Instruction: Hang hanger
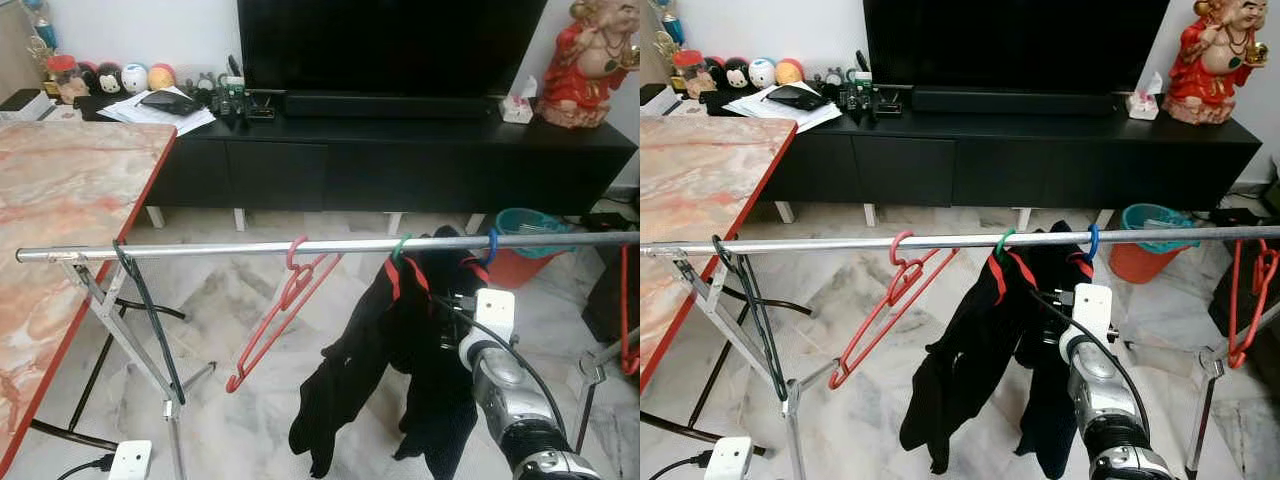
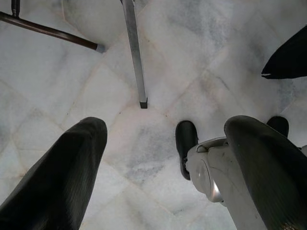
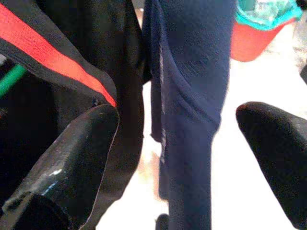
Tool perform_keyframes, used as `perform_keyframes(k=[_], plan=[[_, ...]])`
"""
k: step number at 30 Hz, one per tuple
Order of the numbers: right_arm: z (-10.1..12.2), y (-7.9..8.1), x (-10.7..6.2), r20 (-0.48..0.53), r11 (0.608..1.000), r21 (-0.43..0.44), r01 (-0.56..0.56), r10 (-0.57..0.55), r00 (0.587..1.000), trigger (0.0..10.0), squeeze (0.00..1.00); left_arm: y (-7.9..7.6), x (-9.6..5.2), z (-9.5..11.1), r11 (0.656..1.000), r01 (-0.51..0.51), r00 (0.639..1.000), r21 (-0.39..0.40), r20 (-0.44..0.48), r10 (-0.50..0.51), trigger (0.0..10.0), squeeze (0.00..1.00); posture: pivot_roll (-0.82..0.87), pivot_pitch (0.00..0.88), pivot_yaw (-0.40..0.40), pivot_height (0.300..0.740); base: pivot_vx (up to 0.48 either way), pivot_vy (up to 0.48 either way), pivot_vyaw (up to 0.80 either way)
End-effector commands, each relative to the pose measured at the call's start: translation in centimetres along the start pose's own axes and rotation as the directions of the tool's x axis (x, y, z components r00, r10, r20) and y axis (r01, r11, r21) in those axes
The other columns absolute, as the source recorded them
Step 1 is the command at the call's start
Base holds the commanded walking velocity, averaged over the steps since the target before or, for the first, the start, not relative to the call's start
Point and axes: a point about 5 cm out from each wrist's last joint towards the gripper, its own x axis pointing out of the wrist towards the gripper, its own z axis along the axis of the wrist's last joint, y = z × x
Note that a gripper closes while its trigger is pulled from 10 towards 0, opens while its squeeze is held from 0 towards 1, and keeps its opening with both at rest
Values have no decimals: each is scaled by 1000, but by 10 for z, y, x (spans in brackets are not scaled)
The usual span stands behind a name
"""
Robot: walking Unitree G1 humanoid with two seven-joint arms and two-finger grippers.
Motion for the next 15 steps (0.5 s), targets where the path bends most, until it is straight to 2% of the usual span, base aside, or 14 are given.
perform_keyframes(k=[1, 15], plan=[[1, -4, 1, -3, 1000, 14, 24, -24, 1000, 0, 0, -1, 0, -1, 1000, 6, 1000, 27, -13, -6, 10000, 0, -105, 0, -28, 740, 0, 0, 0], [1, -1, 2, -4, 1000, 23, 14, -14, 1000, 0, 0, -2, 0, 0, 1000, 4, 1000, 29, -10, -3, 10000, 0, -101, 0, -32, 740, 0, 0, 0]])
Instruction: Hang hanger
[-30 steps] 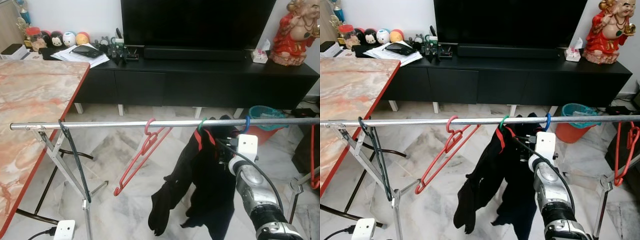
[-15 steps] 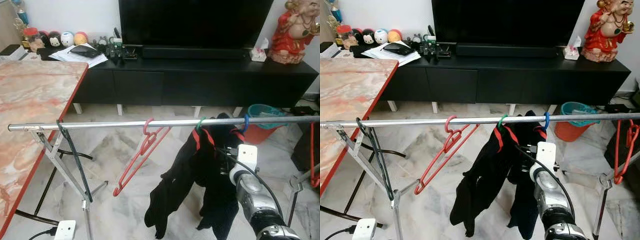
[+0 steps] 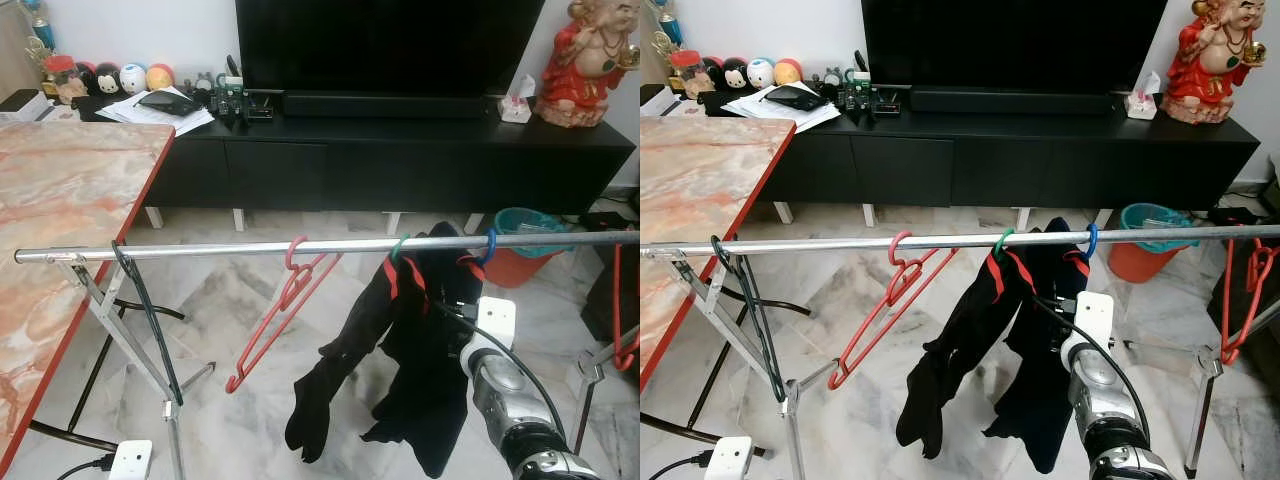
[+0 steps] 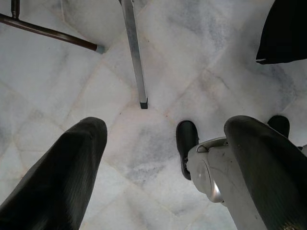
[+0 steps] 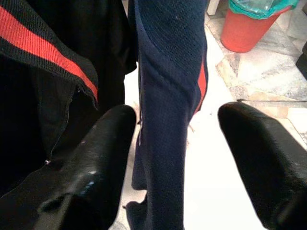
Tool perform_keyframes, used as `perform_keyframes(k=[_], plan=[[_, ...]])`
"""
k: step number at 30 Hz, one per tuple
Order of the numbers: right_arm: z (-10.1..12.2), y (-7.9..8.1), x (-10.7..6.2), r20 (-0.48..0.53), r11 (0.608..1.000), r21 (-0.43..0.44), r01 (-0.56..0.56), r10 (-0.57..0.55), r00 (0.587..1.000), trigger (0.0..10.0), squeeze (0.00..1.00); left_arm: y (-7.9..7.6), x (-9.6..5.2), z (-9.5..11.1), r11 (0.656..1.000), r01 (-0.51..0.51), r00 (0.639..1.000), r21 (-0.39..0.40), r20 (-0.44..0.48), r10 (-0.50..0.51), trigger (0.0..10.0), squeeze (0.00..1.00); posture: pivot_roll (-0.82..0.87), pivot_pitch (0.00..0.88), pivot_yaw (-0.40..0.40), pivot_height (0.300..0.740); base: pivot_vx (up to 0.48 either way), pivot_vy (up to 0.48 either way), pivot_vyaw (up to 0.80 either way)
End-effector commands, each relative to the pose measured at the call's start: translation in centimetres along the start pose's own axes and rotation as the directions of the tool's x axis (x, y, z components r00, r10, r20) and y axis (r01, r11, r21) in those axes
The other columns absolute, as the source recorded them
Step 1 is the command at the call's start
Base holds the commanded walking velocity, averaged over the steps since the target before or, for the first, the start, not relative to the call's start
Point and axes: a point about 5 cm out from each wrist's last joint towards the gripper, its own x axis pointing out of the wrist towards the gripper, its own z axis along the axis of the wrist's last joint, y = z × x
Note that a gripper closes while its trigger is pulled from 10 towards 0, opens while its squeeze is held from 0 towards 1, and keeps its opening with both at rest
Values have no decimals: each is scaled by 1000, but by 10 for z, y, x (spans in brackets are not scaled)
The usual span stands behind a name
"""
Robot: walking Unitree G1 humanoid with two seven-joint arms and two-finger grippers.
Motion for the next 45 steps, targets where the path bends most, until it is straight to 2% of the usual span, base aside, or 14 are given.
perform_keyframes(k=[1, 36, 40, 45], plan=[[3, 0, 1, 9, 1000, 13, 6, -6, 1000, 0, 0, -1, 0, 0, 1000, 6, 1000, 26, -10, -5, 10000, 0, -100, 0, -31, 740, 0, 0, 0], [7, 0, 1, 52, 1000, -21, 18, -17, 999, 0, 0, -1, 0, -1, 999, 9, 1000, 42, -13, -9, 10000, 0, -102, 0, -29, 740, 0, 0, 0], [8, 1, 1, 71, 1000, -22, 9, -7, 997, 0, 0, -1, 0, -1, 999, 9, 1000, 43, -14, -9, 10000, 0, -102, 0, -30, 740, 0, 0, 0], [18, -1, -1, 146, 999, -29, 32, -28, 989, 0, 0, -1, 0, -2, 999, 7, 1000, 44, -15, -6, 10000, 0, -100, 0, -33, 740, 0, 0, 0]])
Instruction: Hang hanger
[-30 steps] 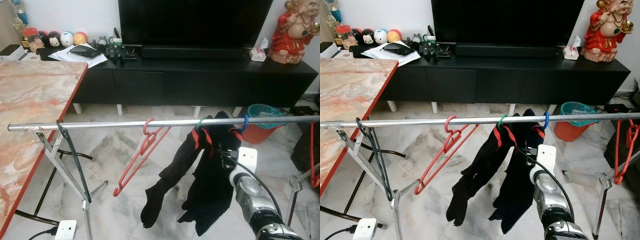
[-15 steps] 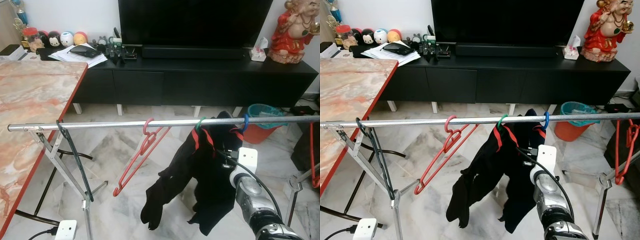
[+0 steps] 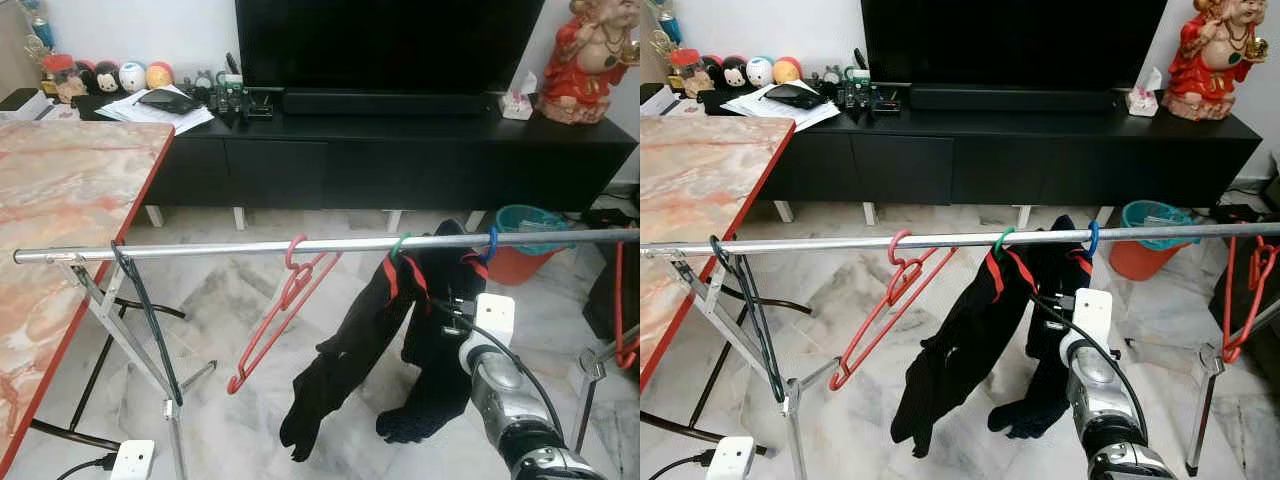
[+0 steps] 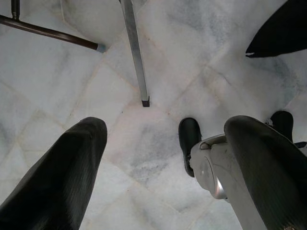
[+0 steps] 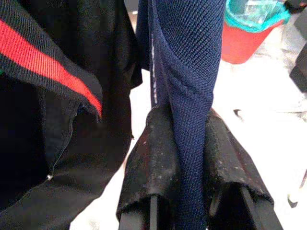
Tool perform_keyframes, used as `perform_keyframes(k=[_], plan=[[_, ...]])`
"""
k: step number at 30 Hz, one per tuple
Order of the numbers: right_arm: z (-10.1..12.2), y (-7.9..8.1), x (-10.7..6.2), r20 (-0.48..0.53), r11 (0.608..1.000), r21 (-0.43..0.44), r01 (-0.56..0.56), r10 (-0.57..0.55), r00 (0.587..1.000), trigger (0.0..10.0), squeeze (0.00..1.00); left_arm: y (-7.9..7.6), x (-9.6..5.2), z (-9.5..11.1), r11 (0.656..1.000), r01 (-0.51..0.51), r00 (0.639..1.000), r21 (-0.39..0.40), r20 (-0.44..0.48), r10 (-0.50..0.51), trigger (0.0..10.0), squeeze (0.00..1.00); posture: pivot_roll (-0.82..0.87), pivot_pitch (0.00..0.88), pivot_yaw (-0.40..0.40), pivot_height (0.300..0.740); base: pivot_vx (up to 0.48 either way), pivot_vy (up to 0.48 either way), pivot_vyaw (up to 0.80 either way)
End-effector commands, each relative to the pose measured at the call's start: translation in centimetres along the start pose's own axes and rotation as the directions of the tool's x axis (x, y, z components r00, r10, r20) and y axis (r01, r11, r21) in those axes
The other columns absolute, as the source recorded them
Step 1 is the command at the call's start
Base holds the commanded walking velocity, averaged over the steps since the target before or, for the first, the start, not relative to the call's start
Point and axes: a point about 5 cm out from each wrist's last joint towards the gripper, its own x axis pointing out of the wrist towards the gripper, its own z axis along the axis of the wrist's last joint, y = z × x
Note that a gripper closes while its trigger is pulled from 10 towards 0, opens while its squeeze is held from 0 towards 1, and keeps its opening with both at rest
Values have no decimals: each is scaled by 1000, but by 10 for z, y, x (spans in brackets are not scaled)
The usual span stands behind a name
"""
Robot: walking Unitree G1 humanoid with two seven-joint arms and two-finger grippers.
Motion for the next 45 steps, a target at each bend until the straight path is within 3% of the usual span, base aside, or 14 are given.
perform_keyframes(k=[1, 5, 10, 11, 12, 23, 45], plan=[[16, -2, 0, 100, 1000, -3, 11, -10, 995, 0, 0, 0, 0, -2, 1000, 1, 1000, 24, -12, -1, 10000, 0, -100, 0, -33, 740, 0, 0, 0], [25, -2, -3, 188, 1000, -5, 17, -16, 982, 0, 0, 0, 0, -2, 1000, 2, 1000, 28, -13, -2, 10000, 0, -102, 0, -32, 740, 0, 0, 0], [24, 0, -6, 220, 1000, -18, -4, 8, 975, 0, 0, 0, 0, -2, 999, 4, 1000, 32, -14, -4, 10000, 0, -106, 0, -31, 740, 0, 0, 0], [22, 0, -7, 220, 1000, -29, -5, 12, 975, 3373, 0, -1, 0, -2, 999, 5, 1000, 32, -14, -4, 10000, 0, -105, 0, -33, 740, 0, 0, 0], [15, -2, -10, 208, 999, -37, 6, 2, 978, 10000, 0, -1, 0, -2, 999, 5, 1000, 32, -15, -5, 10000, 0, -104, 0, -34, 740, 0, 0, 0], [-14, -9, -26, 156, 999, -43, 30, -23, 987, 10000, 0, -1, 0, -1, 1000, 4, 1000, 27, -13, -3, 10000, 0, -106, 0, -34, 740, 0, 0, 0], [-6, 4, -23, 170, 999, 29, 34, -38, 985, 10000, 0, 5, 2, 15, 999, -24, 999, 23, 24, 23, 10000, 0, -73, 0, 15, 740, 0, 0, 0]])
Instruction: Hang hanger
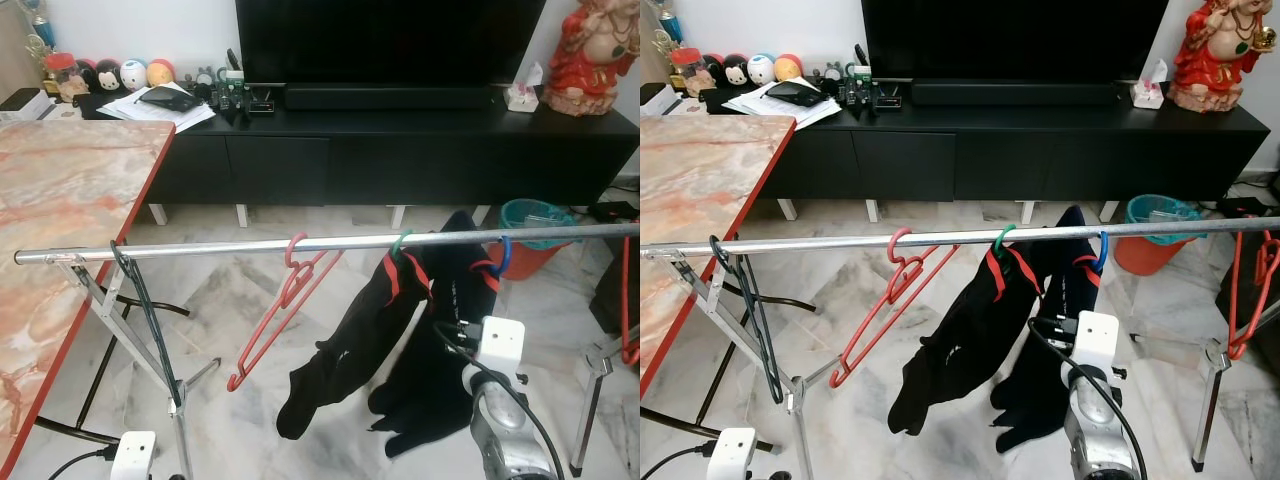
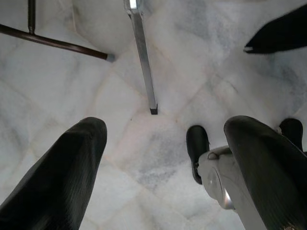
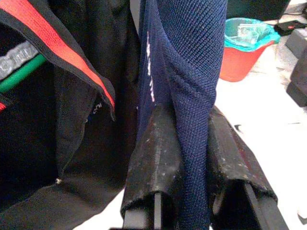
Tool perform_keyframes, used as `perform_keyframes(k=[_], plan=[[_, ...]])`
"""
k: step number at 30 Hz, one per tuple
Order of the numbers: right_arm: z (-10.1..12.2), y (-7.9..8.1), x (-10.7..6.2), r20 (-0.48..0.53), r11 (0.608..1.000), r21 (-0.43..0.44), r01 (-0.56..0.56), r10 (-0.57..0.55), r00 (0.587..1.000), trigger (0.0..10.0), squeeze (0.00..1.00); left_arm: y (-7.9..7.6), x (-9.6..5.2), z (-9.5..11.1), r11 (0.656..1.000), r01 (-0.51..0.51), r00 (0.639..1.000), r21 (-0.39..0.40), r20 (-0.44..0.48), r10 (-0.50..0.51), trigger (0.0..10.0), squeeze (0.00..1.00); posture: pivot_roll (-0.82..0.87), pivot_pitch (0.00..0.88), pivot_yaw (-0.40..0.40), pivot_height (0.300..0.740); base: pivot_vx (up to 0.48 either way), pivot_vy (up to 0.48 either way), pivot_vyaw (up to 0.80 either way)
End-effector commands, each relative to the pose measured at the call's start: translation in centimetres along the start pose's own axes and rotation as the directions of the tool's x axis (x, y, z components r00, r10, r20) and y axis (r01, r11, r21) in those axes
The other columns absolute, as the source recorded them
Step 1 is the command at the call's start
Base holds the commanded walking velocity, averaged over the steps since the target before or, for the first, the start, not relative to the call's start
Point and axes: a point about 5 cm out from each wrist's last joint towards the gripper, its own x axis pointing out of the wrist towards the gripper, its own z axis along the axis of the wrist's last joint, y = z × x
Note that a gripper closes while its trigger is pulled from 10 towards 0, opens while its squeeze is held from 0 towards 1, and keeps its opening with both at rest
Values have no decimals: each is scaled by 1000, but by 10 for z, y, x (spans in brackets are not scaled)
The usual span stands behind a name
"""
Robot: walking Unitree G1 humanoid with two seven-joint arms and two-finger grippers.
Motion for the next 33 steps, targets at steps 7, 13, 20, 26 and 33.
perform_keyframes(k=[7, 13, 20, 26, 33], plan=[[8, -6, 1, 46, 1000, 19, 10, -11, 999, 10000, 0, 3, -2, -9, 1000, -15, 999, -1, -31, 15, 10000, 0, -82, 0, 16, 740, 0, 0, 0], [12, -16, 1, 80, 1000, 19, 11, -13, 997, 10000, 0, -3, -3, -21, 1000, 9, 998, 13, -60, -8, 10000, 0, -115, 0, 35, 740, 0, 0, 0], [10, -23, 2, 74, 1000, 22, 22, -24, 997, 10000, 0, -9, -5, -30, 999, 27, 997, 28, -79, -25, 10000, 0, -113, 0, 47, 740, 0, 0, 0], [9, -24, 0, 89, 999, 33, 23, -26, 996, 10000, 0, -8, -6, -35, 997, 39, 996, 65, -88, -33, 10000, 0, -130, 0, 55, 740, 0, 0, 0], [20, -21, 8, 99, 1000, 3, -10, 10, 995, 10000, 0, -3, -6, -27, 999, 17, 999, 34, -47, -16, 10000, 0, -111, 0, -17, 740, -217, 0, 0]])
